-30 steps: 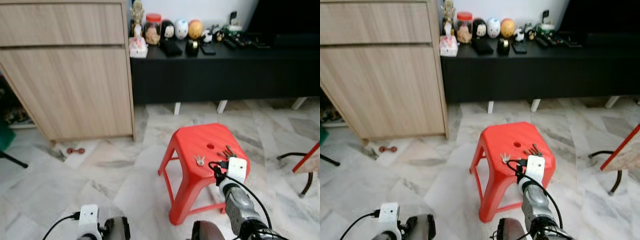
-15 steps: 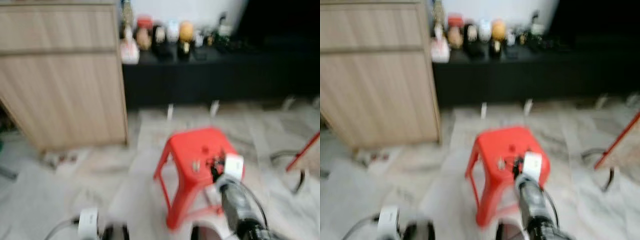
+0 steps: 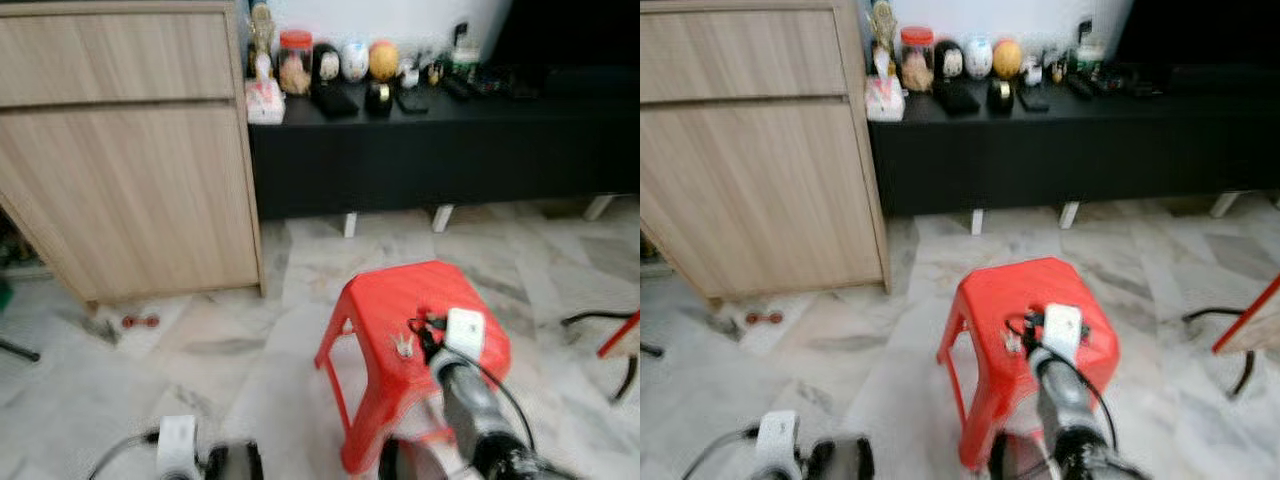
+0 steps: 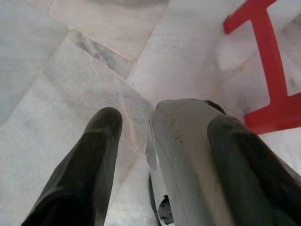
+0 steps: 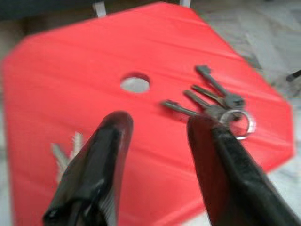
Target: Hang keys on a hook
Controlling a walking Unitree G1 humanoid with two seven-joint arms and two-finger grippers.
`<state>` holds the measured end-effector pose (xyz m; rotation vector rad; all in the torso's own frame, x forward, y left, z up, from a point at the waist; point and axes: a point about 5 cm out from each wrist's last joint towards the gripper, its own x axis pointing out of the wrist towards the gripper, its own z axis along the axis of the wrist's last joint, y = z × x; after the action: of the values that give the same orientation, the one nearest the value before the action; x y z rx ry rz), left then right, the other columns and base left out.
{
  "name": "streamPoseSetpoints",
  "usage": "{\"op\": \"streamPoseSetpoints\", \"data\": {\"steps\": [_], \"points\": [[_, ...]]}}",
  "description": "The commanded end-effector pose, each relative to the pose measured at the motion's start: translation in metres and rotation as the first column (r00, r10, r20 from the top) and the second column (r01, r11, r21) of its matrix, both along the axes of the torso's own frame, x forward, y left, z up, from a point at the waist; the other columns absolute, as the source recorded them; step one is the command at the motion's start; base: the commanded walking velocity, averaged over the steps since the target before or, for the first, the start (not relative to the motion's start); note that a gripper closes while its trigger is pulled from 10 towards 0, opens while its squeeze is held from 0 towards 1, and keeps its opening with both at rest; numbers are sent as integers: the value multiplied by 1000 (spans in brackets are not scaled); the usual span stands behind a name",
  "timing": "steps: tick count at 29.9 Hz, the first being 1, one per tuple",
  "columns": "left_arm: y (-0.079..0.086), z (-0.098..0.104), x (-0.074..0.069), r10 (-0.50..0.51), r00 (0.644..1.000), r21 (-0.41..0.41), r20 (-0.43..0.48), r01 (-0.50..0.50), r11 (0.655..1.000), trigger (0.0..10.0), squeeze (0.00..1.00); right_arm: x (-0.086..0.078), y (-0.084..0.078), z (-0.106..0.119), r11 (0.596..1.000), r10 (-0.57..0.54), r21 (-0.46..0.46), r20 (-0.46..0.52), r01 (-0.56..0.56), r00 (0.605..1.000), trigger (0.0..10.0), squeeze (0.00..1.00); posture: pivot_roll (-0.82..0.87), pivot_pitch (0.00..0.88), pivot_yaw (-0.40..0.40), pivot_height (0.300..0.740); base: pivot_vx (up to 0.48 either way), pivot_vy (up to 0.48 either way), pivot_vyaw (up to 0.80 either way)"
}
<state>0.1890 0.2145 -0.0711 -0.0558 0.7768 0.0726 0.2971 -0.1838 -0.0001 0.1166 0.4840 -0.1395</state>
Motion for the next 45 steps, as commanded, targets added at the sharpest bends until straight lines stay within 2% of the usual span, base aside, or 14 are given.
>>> {"op": "streamPoseSetpoints", "data": {"steps": [1, 8, 11, 22, 25, 30, 36, 45], "points": [[-15, -15, -22, -34, 994, -43, -108, 29, 999, 10000, 0, -1, 13, -4, 997, 81, 4, -30, -81, 996, 10000, 0, 54, 34, -98, 572, 0, 0, 0], [-15, -17, -26, -36, 993, -43, -113, 31, 999, 10000, 0, 3, 20, -2, 978, 208, -11, -63, -209, 976, 10000, 0, 56, 51, -99, 572, 0, 0, 0], [-14, -18, -32, -54, 991, -39, -123, 49, 998, 10000, 0, 7, 23, 2, 967, 249, -47, -60, -252, 967, 10000, 0, 50, 63, -97, 572, 0, 0, 0], [-11, -26, -60, -70, 986, -28, -148, 67, 997, 10000, 0, 18, 32, 14, 956, 291, -34, -18, -291, 957, 10000, 0, 72, 139, -96, 572, 0, 0, 0], [-11, -27, -64, -75, 987, -29, -143, 71, 997, 10000, 0, 20, 34, 16, 946, 319, -52, -11, -319, 948, 10000, 0, 80, 157, -97, 572, 0, 0, 0], [-9, -26, -68, -79, 989, -26, -125, 76, 997, 10000, 0, 23, 42, 20, 929, 370, -18, 13, -370, 929, 10000, 0, 100, 193, -97, 572, 0, 0, 0], [-7, -27, -77, -78, 990, -24, -115, 76, 997, 10000, 0, 25, 48, 23, 914, 406, -28, 12, -406, 914, 10000, 0, 112, 225, -94, 572, 0, 0, 0], [-7, -27, -89, -80, 990, -24, -114, 78, 997, 10000, 0, 33, 51, 30, 906, 424, -31, 19, -423, 906, 10000, 0, 120, 248, -92, 572, 0, 0, 0]]}}
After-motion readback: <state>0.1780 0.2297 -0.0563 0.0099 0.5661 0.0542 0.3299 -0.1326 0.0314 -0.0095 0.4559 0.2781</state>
